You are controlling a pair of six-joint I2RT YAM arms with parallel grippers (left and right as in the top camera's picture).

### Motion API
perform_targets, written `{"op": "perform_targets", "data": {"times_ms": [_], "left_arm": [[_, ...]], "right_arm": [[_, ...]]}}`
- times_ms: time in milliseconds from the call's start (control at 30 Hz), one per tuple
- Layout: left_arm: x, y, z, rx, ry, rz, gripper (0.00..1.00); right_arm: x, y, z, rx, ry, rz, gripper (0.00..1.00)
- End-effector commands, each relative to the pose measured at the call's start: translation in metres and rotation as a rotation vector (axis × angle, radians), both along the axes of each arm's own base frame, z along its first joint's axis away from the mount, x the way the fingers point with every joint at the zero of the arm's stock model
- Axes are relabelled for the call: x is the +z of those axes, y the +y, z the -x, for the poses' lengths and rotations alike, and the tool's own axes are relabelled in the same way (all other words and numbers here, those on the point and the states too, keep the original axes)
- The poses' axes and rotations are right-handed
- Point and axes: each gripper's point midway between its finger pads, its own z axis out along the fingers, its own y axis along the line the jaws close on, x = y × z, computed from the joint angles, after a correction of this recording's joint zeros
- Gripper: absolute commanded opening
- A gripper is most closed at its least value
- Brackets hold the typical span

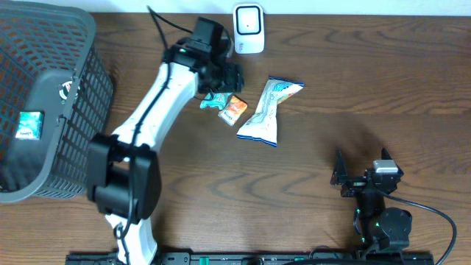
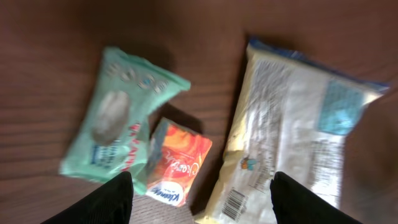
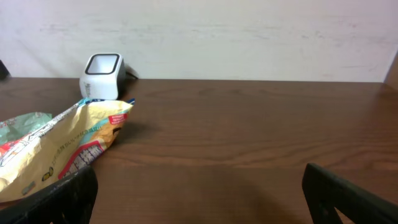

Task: Scan the item barcode
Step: 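Carry the orange packet to the scanner and release it near the others, then move left gripper into the basket and grasp a mint-green wipes pack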

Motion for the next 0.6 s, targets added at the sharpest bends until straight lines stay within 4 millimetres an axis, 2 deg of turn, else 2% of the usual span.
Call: {"op": "perform_targets", "data": {"times_ms": [0, 133, 233, 300, 367, 400, 500, 567], "left_arm": [[0.102, 0.033, -0.008, 0.058, -0.239, 0.057, 0.7], [0.186, 0.075, -0.001, 0.134, -0.45, 0.094, 0.7], [0.227, 0.111, 0.008, 0.17, -0.575, 0.068, 0.7], [0.247, 0.147, 0.015, 0.249, -0.628, 0.044, 0.7], [0.255, 0.174, 0.018, 0.317, -0.652, 0.014, 0.7], [0.26, 0.198, 0.02, 0.38, -0.666, -0.018, 0.7], [0.26, 0.249, 0.025, 0.514, -0.668, -0.088, 0.7], [0.259, 0.275, 0.029, 0.582, -0.66, -0.125, 0.7]], "right_arm": [[-0.001, 0.001, 0.0, 0.001, 0.002, -0.011, 0.99], [-0.001, 0.001, 0.0, 0.001, 0.002, -0.01, 0.99], [-0.001, 0.001, 0.0, 0.001, 0.002, -0.011, 0.99], [-0.001, 0.001, 0.0, 0.001, 0.002, -0.011, 0.99], [-0.001, 0.001, 0.0, 0.001, 0.002, -0.011, 0.99], [-0.001, 0.001, 0.0, 0.001, 0.002, -0.01, 0.99], [-0.001, 0.001, 0.0, 0.001, 0.002, -0.011, 0.99], [-0.001, 0.001, 0.0, 0.001, 0.002, -0.011, 0.99]]}}
